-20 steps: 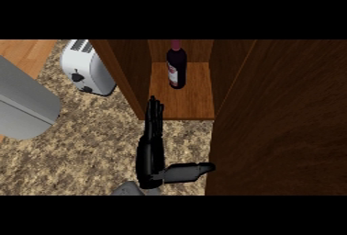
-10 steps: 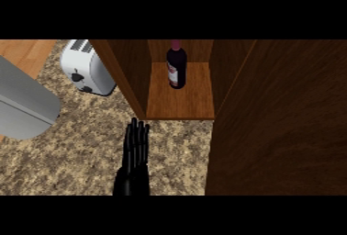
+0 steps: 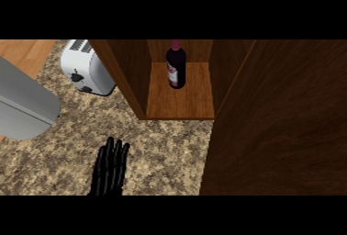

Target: Pick up the wine, place it into the cabinet and close the cabinet

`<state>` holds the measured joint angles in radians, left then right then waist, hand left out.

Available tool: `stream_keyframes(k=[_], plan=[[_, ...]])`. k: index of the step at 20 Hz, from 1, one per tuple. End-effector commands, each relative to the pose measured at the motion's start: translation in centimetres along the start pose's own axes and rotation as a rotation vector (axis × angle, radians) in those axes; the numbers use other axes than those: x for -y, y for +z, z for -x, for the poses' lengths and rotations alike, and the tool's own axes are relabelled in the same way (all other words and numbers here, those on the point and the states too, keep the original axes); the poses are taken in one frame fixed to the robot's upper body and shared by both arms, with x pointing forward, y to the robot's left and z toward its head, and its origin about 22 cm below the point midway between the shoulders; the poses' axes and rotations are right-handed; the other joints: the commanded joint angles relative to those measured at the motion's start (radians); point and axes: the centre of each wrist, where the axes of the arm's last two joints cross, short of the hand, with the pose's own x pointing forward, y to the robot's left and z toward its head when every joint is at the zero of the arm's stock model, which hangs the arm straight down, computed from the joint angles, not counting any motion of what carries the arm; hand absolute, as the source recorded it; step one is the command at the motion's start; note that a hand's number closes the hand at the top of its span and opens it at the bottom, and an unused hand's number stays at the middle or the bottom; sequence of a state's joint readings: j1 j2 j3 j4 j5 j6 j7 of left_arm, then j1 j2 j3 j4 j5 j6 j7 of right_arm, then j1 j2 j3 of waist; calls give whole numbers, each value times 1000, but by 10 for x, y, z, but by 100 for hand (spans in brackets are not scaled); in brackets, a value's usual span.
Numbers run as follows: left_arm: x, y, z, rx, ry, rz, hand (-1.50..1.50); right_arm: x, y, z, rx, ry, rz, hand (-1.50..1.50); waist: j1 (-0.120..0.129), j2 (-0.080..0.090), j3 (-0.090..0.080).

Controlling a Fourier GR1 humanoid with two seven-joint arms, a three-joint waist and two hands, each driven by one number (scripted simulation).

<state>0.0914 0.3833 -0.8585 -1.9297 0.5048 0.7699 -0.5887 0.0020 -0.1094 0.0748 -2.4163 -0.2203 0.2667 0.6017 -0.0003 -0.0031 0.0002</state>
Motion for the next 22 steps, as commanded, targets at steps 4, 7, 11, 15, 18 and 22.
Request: stream_keyframes(k=[4, 7, 11, 15, 18, 22], plan=[[-38, 5, -21, 14, -8, 32, -150, -7, 20, -22, 45, -61, -130, 150, 0, 1, -1], [-53, -9, -35, 25, -2, 15, -150, -26, 22, -13, -10, -182, -191, 150, -5, -1, -1], [-71, -3, -48, 43, -31, -7, -150, -28, 27, -8, -49, -204, -226, 150, 2, -1, 0], [-89, -1, -49, 58, -25, -40, -150, -46, 23, -17, -57, -238, -297, 150, 8, -1, -2], [-96, -3, -65, 56, -25, -47, -150, -60, 29, -30, -8, -150, -411, 150, 7, -7, -2], [-125, 6, -71, 72, -20, -67, -150, -75, 26, -28, -14, -199, -447, 150, 14, -6, -2]])
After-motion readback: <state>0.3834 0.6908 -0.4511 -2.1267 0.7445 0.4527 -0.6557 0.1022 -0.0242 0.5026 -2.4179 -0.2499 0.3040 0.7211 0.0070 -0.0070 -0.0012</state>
